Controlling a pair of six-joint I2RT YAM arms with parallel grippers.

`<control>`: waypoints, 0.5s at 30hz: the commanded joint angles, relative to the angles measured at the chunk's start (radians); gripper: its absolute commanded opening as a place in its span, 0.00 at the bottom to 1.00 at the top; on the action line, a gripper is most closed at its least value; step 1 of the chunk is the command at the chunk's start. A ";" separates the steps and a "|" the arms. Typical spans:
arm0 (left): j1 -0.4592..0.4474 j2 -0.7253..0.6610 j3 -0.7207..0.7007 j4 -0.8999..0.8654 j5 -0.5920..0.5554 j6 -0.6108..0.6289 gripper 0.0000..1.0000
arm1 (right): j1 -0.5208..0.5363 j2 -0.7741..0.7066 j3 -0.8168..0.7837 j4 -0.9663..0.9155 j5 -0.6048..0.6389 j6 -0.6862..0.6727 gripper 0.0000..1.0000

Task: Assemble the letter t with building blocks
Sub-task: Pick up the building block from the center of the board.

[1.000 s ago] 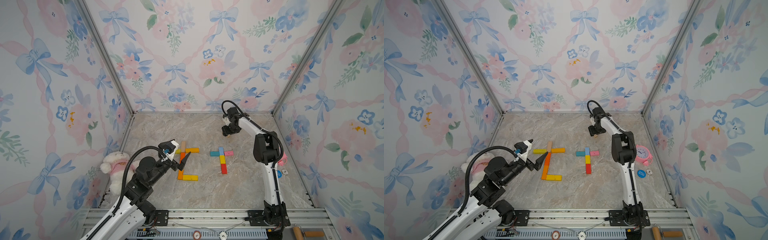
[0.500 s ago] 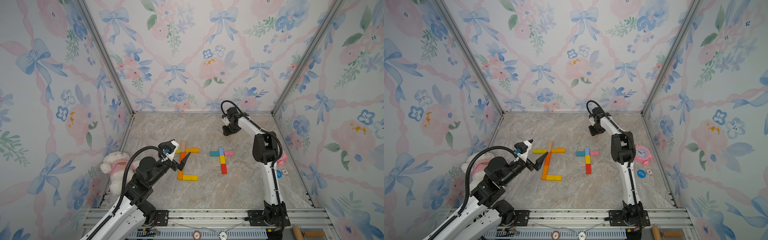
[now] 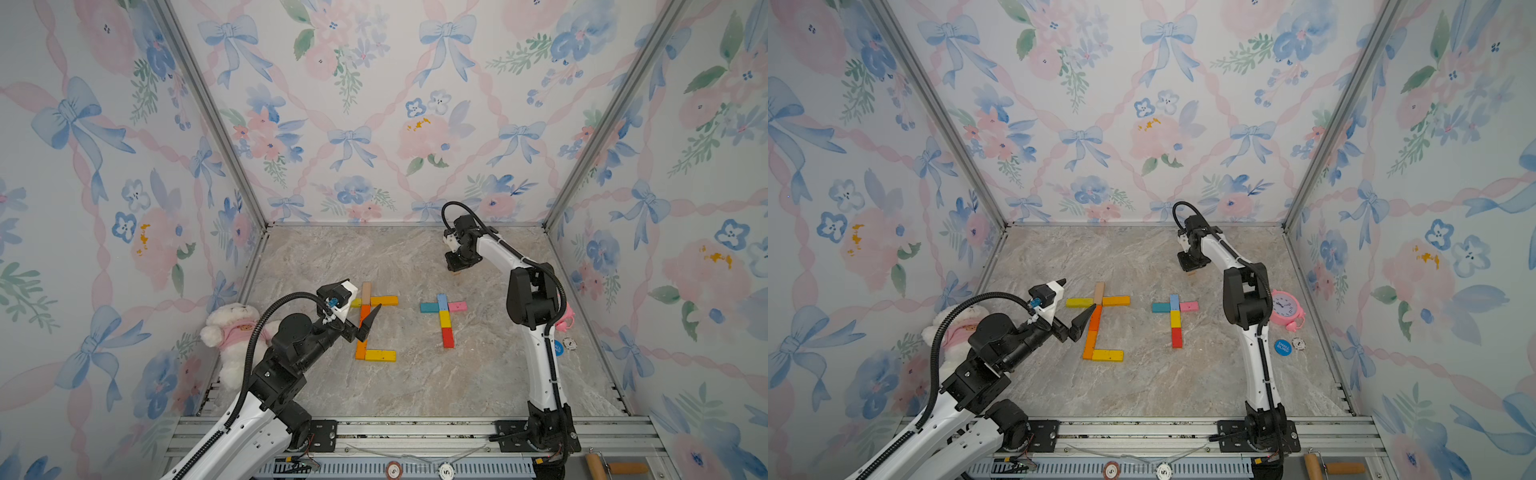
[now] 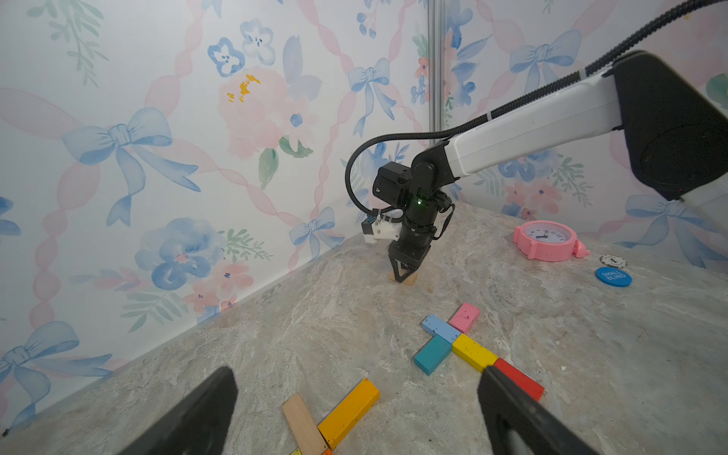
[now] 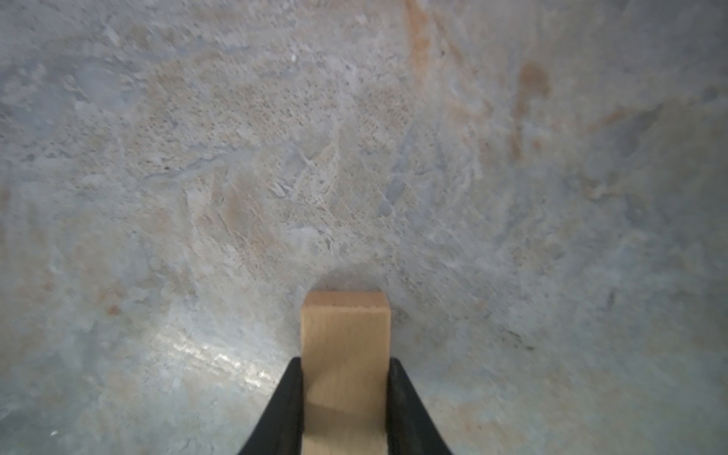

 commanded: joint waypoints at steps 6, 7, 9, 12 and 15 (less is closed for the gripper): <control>0.006 -0.010 0.002 0.014 -0.005 0.013 0.98 | 0.006 -0.262 -0.275 0.193 0.022 -0.095 0.17; 0.007 -0.010 0.001 0.014 -0.002 0.013 0.98 | 0.005 -0.287 -0.305 0.205 0.021 -0.105 0.17; 0.007 -0.012 0.001 0.014 -0.001 0.012 0.98 | 0.005 -0.331 -0.353 0.217 0.016 -0.130 0.17; 0.007 -0.014 -0.001 0.013 0.001 0.011 0.98 | 0.005 -0.384 -0.416 0.217 0.010 -0.167 0.17; 0.007 -0.016 0.001 0.015 0.003 0.010 0.98 | 0.008 -0.453 -0.504 0.243 -0.025 -0.210 0.17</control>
